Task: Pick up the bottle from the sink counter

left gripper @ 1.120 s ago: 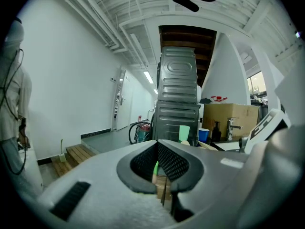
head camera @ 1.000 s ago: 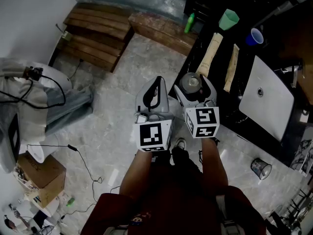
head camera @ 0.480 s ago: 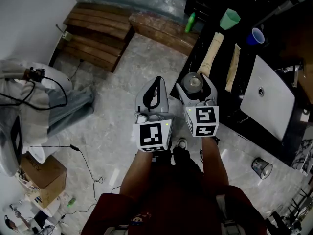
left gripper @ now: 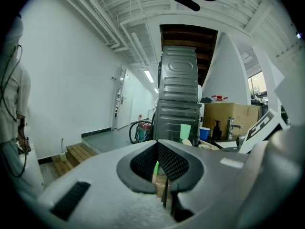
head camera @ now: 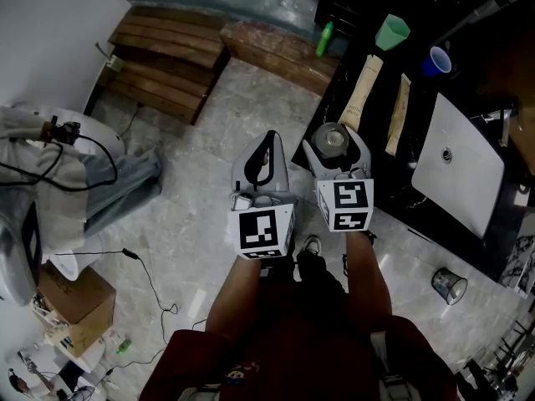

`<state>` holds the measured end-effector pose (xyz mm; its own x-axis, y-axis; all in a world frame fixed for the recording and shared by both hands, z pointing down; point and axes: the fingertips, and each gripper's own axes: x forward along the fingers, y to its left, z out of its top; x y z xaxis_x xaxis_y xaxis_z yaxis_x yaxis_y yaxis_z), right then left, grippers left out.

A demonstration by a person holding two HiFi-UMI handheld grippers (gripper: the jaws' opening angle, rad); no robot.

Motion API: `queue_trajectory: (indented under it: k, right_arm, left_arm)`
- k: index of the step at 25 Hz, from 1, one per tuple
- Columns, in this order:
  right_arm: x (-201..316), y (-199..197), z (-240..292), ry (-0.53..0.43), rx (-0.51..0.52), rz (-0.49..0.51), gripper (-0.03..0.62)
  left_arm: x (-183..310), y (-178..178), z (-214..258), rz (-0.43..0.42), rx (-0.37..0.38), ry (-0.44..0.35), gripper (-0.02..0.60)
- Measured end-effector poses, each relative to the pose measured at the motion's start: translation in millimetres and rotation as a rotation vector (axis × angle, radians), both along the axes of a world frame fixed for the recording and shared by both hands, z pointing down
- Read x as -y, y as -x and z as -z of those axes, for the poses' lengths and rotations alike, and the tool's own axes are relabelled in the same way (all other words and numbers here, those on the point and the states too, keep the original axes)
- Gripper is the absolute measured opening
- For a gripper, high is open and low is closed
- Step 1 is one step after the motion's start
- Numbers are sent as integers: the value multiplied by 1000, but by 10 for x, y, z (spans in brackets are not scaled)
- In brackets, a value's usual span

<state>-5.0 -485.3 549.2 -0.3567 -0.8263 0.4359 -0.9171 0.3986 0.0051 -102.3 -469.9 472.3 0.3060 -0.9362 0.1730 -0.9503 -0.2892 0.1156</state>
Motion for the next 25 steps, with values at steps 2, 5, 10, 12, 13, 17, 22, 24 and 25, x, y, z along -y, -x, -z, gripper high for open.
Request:
queue_trajectory:
  k: [2,5,10,12,13,17,22,24,25]
  right_arm:
    - [0,1,4,-1,1,-2,335]
    - [-6,-5,5,-2,0,-5,334]
    - [-8,-24,2,1,0,-16,334]
    - [-11,-16,10,-1,2,-15,334]
    - [-13,-15,16,-1,7,-15,334]
    - [-33,-64,56,-8,28,-28,334]
    - [-61,-161,167,-30,23,-50,334]
    - [-77,-203,220,-40,19,-57,334]
    - [-85,-225,250,-46,20,-61,334]
  left_arm:
    - [-9,-5,7,-3,-1,0,3]
    - [-23,-12,20,-7,1,-3,3]
    - [-36,-24,49,-14,6,-8,3]
    - [-31,-28,75,-16,6,-14,3]
    - [-26,-34,90,-16,3,-20,3]
    - [-32,-85,86,-29,11,-14,3]
    - [-28,-182,128,-52,8,-22,3]
    - [-32,-235,162,-64,8,-28,3]
    - [-34,-264,180,-70,8,-32,3]
